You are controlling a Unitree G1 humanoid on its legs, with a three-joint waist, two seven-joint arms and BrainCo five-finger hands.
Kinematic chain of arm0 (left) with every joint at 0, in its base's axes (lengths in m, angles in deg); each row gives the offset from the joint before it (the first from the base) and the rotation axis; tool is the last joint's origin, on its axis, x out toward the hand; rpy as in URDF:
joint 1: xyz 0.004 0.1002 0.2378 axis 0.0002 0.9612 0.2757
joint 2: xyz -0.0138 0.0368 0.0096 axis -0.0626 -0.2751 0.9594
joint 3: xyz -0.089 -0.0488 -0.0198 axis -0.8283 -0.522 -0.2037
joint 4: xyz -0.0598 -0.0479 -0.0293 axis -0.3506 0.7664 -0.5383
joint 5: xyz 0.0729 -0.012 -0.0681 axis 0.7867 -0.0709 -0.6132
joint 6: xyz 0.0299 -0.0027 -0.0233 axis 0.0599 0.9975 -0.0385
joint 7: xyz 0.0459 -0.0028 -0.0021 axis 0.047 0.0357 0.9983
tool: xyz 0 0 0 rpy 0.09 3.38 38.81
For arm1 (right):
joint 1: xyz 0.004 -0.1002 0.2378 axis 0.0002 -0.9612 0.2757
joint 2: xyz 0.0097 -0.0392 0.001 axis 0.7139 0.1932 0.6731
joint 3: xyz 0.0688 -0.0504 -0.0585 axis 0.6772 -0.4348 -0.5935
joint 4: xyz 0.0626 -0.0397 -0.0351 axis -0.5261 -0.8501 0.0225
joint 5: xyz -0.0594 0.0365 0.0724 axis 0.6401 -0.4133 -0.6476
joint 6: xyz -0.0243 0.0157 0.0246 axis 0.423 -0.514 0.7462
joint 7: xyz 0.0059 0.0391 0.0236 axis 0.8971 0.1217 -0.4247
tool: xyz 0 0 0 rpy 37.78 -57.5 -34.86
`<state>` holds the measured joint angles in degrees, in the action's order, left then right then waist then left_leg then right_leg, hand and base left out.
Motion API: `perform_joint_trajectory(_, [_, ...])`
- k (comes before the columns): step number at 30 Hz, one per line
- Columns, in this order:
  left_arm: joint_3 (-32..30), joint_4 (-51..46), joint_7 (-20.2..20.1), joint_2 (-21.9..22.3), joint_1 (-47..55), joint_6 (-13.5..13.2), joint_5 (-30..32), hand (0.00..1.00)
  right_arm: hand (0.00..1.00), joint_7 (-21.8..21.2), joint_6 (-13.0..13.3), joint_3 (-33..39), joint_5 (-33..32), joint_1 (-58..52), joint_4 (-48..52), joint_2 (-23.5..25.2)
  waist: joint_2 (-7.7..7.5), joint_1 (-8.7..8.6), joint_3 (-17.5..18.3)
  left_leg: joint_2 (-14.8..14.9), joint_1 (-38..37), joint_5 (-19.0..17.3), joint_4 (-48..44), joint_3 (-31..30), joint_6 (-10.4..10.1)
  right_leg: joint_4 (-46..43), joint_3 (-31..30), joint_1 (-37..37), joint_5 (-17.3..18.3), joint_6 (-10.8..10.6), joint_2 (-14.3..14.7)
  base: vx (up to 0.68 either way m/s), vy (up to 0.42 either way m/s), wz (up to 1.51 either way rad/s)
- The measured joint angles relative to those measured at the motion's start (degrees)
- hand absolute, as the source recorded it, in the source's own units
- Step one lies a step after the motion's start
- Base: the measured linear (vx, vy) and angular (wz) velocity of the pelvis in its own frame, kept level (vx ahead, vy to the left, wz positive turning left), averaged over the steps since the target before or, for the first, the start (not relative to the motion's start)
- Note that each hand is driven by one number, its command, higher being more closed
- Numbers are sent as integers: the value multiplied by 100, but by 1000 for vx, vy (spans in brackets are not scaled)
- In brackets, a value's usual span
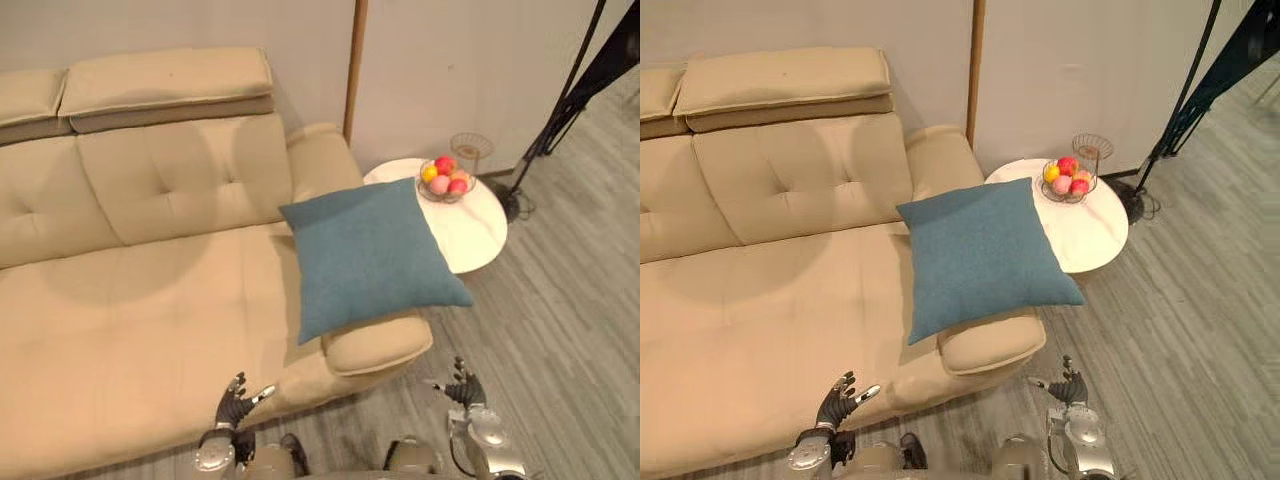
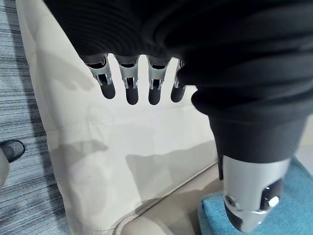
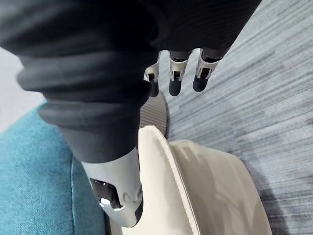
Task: Pick up cushions and gather them together orderly.
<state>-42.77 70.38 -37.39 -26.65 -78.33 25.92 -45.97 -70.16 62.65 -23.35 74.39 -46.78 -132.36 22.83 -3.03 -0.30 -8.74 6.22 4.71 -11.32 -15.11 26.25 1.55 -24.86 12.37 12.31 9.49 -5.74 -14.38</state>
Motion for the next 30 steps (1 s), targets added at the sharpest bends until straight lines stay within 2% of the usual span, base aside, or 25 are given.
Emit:
perform_joint_trajectory(2, [8, -6, -4, -62, -78, -6, 3, 0, 0, 91, 3, 233, -12, -16, 11, -21, -26, -119, 11, -31, -8, 28, -8, -185, -91, 760, -389, -14, -167, -79, 327, 71, -118, 63])
perform_joint_trajectory(3, [0, -10, 4, -95, -107, -8, 3, 0, 0, 91, 3, 339, -23, -54, 57, -59, -102, -202, 58, -71, 7, 27, -90, -282, -178, 963, -578, -91, -684, 0, 405, 167, -155, 64])
perform_joint_trajectory(4, [2, -35, 0, -61, -149, -9, 34, 0, 0, 89, -3, 473, -27, -70, 100, -192, 18, -209, 55, -11, -30, 43, -87, -344, -226, 1043, -560, -143, -706, 33, 470, 159, -119, 29])
perform_joint_trajectory(7, [-112, -124, 6, -78, -177, -23, 95, 0, 0, 89, -2, 603, -6, -67, 553, -338, 211, -163, 66, 88, 14, 101, -6, -299, -256, 1254, -611, -157, -801, 96, 631, 149, -90, -18])
perform_joint_trajectory(11, [-270, -131, 8, -114, -464, -50, 90, 0, 0, 96, 3, 788, 49, -10, 1343, -566, 227, -199, 71, 146, -66, 234, 313, -230, -379, 1658, -627, -236, -960, 149, 803, 136, -59, -13])
perform_joint_trajectory(15, [-233, -134, 33, -126, -1068, -71, 19, 0, 0, 103, 9, 726, 69, 503, 1435, -925, 240, -210, 36, 83, 58, 396, 492, -243, -377, 1932, -624, -165, -1135, 145, 817, 48, -9, -3])
perform_joint_trajectory(18, [-122, -127, 110, -148, -1888, -111, -164, 0, 0, 171, 8, 298, 61, 1319, 1426, -1185, 305, -202, -254, 80, 495, 462, 404, -275, -301, 2012, -611, 183, -1396, 178, 804, -69, 3, 5])
perform_joint_trajectory(20, [26, -100, 187, -180, -2482, -116, -347, 0, 0, 206, 8, -22, 55, 1921, 1346, -1266, 295, -204, -464, 67, 836, 507, 312, -297, -263, 2021, -601, 459, -1500, 184, 768, -154, 21, 11])
perform_joint_trajectory(22, [211, -7, 295, -169, -3305, -129, -564, 0, 0, 216, -3, -327, 28, 2802, 1032, -1293, 300, -194, -768, 57, 1243, 576, 159, -352, -180, 2072, -597, 747, -1682, 202, 730, -206, 33, 13])
perform_joint_trajectory(28, [532, 699, 525, -151, -5094, -178, -1020, 0, 0, 495, -146, -787, -258, 4801, -92, -1477, 279, -204, -1313, 62, 2142, 646, -270, -432, -77, 2313, -653, 1319, -2118, 227, 711, -202, 13, 5])
perform_joint_trajectory(29, [656, 909, 543, -142, -5509, -179, -1116, 100, 0, 562, -170, -911, -302, 5208, -277, -1505, 282, -226, -1435, 83, 2305, 654, -353, -437, -63, 2324, -691, 1444, -2195, 234, 718, -198, -7, -8])
perform_joint_trajectory(30, [725, 1051, 553, -90, -5858, -181, -1220, 100, 100, 597, -226, -1024, -397, 5511, -335, -1497, 284, -242, -1497, 96, 2472, 654, -409, -431, -62, 2332, -748, 1594, -2251, 242, 728, -193, -14, -9])
